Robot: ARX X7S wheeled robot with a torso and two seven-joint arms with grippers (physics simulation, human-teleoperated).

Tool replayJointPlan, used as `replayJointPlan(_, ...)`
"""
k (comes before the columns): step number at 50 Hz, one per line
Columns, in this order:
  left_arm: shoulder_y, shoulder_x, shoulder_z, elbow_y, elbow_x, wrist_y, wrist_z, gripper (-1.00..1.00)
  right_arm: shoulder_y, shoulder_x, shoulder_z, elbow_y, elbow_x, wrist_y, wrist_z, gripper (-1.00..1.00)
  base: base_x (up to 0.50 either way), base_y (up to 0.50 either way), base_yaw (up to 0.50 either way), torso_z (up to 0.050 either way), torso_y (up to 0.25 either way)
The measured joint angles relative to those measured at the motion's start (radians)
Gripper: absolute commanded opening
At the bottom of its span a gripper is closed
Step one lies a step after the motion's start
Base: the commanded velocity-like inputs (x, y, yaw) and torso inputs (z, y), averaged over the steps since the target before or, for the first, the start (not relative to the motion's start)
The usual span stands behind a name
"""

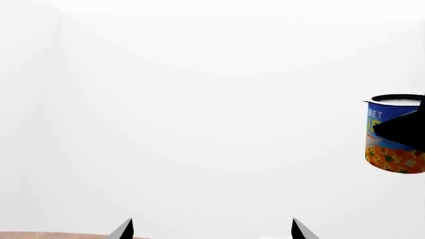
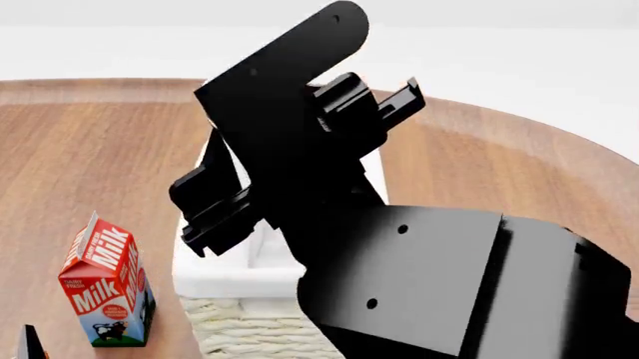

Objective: Pick up the alphabet soup, and put it in the basket.

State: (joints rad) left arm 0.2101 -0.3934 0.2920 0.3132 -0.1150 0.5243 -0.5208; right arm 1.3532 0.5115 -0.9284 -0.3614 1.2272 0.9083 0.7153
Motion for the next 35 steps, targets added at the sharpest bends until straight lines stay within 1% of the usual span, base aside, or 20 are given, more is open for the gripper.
replayJointPlan(14,0.000,-0.002,0.005,0.004,0.005,-0.005,-0.003,1.00,0.058,-0.093,-0.007,0.231,0.006,0.024,-0.068,-1.00,0.00,0.00,0.00,0.000,0.001)
replayJointPlan(35,-0.003,-0.002,0.014,0.002,0.012,-0.007,-0.005,1.00,0.080,-0.182,0.037,0.496,0.066,0.013,-0.166,-1.00,0.00,0.00,0.00,0.001,0.000)
